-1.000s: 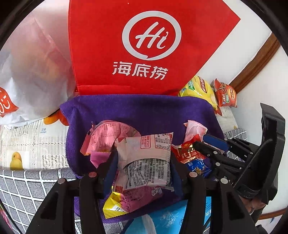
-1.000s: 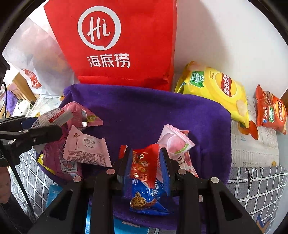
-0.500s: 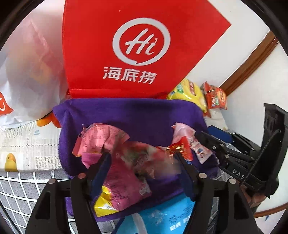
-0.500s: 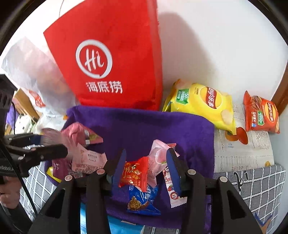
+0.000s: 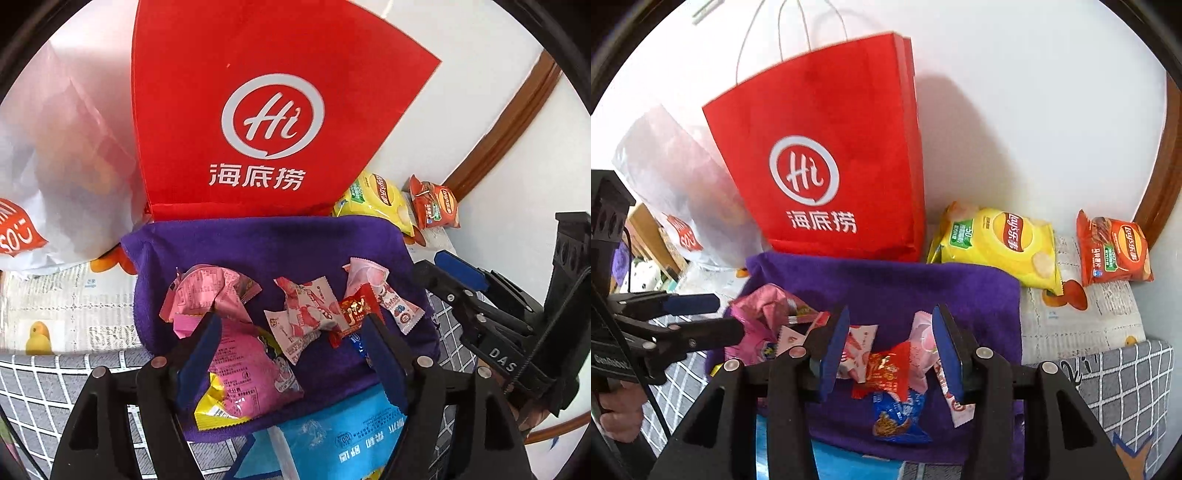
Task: Organize snacks
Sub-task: 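Move both tools back from the towel toward the remaining snacks, then grasp the yellow triangular packet with the right tool while the left tool grasps the green packet, then carry the yellow and green packets with both tools over the purple towel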
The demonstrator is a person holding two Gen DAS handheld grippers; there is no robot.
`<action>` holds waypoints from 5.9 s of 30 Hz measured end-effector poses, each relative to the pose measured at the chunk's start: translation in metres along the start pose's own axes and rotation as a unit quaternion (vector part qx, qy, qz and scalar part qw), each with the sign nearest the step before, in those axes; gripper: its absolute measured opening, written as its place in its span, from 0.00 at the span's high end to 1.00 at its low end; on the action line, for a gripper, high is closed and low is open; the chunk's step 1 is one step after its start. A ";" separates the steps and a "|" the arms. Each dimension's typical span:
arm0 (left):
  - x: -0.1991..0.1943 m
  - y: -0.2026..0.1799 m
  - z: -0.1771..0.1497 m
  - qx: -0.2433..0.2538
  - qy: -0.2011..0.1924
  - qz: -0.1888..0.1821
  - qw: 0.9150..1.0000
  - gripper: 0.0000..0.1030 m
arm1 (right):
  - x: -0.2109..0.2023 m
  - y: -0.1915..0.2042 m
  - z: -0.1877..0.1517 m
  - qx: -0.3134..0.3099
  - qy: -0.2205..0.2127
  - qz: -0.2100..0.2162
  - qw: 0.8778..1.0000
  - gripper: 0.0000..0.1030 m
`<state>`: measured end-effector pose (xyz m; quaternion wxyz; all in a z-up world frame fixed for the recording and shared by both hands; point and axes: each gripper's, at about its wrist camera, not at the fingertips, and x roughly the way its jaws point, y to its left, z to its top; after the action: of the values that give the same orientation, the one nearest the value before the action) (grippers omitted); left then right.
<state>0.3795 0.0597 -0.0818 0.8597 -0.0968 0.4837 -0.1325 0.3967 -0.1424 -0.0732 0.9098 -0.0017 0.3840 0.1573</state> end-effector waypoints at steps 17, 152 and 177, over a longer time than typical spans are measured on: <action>-0.058 -0.045 -0.009 0.049 -0.033 -0.026 0.998 0.26 | -0.079 0.002 -0.078 0.066 0.010 -0.035 0.997 0.55; -0.099 -0.059 -0.115 0.039 -0.051 0.007 0.998 0.44 | -0.129 0.027 -0.108 -0.021 -0.037 0.003 0.999 0.65; -0.062 -0.035 -0.003 0.028 -0.065 0.022 0.997 0.44 | -0.060 0.010 0.004 -0.008 -0.053 0.020 0.998 0.65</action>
<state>0.3410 0.0467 -0.0231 0.8945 -0.0706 0.4247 -0.1200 0.3574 -0.1497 -0.0278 0.9253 0.0074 0.3343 0.1788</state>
